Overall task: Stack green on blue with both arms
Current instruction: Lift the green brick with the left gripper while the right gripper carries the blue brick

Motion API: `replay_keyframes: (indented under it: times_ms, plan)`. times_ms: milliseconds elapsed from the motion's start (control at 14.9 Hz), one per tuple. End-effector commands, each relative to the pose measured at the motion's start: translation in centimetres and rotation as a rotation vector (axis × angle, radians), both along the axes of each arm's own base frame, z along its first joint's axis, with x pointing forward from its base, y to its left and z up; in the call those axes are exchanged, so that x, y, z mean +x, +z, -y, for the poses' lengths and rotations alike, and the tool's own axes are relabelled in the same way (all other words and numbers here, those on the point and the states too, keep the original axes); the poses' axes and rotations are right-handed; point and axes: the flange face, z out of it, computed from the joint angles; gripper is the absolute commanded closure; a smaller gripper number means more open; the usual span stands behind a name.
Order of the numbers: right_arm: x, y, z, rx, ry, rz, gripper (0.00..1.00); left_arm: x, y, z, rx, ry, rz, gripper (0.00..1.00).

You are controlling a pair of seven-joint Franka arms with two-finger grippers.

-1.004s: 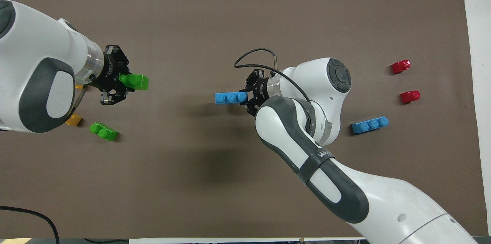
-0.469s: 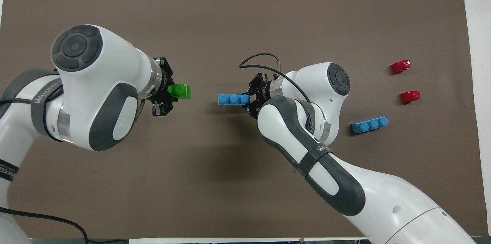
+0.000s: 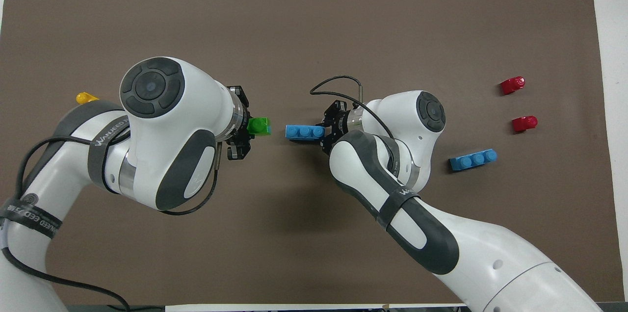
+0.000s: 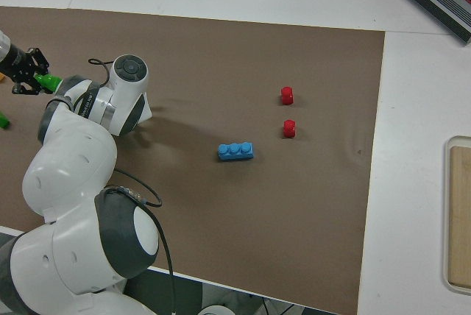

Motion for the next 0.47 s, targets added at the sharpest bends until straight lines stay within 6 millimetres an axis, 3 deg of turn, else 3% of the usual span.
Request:
replay_keyframes:
  times_ms: [0,134,402]
  plan:
    - [-0.4,-0.5,-0.1,0.001,-0.038,0.009,1.0,-1.2,-1.3,1.3,-0.015,0.025,0.012,1.0]
    - [-0.9,-0.9,-0.9,-0.005,-0.029,0.017,1.0,-1.9,-3.0,3.4,-0.011,0.026,0.007,1.0]
    - [-1.1,-1.3,-1.0,-0.011,-0.029,0.02,1.0,-1.9,-4.4,4.8,-0.024,0.051,0.024,1.0]
